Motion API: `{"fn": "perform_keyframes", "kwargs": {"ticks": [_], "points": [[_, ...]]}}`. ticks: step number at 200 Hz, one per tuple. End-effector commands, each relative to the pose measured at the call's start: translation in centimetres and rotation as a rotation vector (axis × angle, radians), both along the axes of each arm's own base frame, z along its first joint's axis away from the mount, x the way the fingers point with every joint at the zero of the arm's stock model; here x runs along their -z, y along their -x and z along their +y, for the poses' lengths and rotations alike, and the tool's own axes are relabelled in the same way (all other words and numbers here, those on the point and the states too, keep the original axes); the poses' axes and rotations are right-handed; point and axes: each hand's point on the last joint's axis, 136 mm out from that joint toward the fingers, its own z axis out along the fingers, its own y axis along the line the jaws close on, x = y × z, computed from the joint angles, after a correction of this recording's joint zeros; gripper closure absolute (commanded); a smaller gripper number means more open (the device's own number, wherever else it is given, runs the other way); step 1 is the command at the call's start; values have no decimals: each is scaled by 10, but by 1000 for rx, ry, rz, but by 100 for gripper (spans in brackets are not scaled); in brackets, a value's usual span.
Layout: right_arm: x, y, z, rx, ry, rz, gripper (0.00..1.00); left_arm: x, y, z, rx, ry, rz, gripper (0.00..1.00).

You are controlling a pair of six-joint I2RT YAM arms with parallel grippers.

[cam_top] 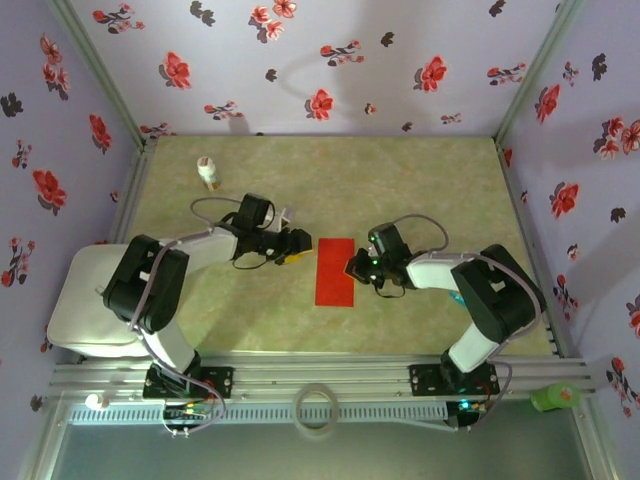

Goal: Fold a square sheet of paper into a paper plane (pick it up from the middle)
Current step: Third fold the triangle at the center of the table.

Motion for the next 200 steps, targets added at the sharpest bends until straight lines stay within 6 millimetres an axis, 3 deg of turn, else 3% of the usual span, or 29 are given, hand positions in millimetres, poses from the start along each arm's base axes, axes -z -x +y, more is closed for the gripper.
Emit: {"fn": "perform_keyframes", "kwargs": {"ticks": [1,28,92,200], "points": [[16,1,-6,17,31,28,98,5,3,-3,2,-19,38,44],[31,1,-7,30,10,60,98,20,11,-6,19,-50,75,44],[27,-3,-4,34,-5,45,96,50,23,-5,32,-148,134,47],[29,-4,-6,41,12,51,95,60,27,-15,66,-174,151,59]]}}
